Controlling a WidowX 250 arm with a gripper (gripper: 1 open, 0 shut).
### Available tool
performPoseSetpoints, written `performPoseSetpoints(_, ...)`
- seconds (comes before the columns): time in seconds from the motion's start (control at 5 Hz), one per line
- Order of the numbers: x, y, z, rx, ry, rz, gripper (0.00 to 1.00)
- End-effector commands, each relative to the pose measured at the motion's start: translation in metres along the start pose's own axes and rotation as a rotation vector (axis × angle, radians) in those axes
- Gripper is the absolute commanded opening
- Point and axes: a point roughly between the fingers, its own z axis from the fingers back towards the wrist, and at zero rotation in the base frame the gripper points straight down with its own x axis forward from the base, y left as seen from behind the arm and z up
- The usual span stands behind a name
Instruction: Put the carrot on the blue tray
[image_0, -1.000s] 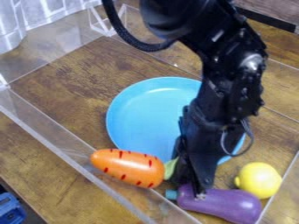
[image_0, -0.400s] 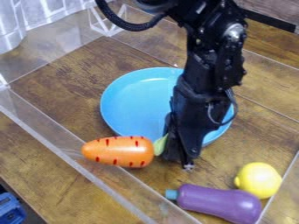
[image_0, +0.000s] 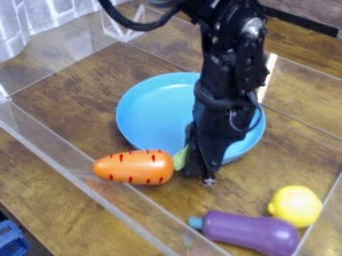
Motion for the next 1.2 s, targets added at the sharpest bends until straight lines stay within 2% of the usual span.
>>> performPoseSetpoints(0.0, 0.000, 0.000, 0.003, 0.010, -0.042, -0.010, 0.00)
performPoseSetpoints(0.4, 0.020, -0.012, -0.001, -0.006, -0.074, 0.008, 0.00)
performPoseSetpoints(1.0, 0.023, -0.004, 0.005, -0.027, -0.117, 0.018, 0.00)
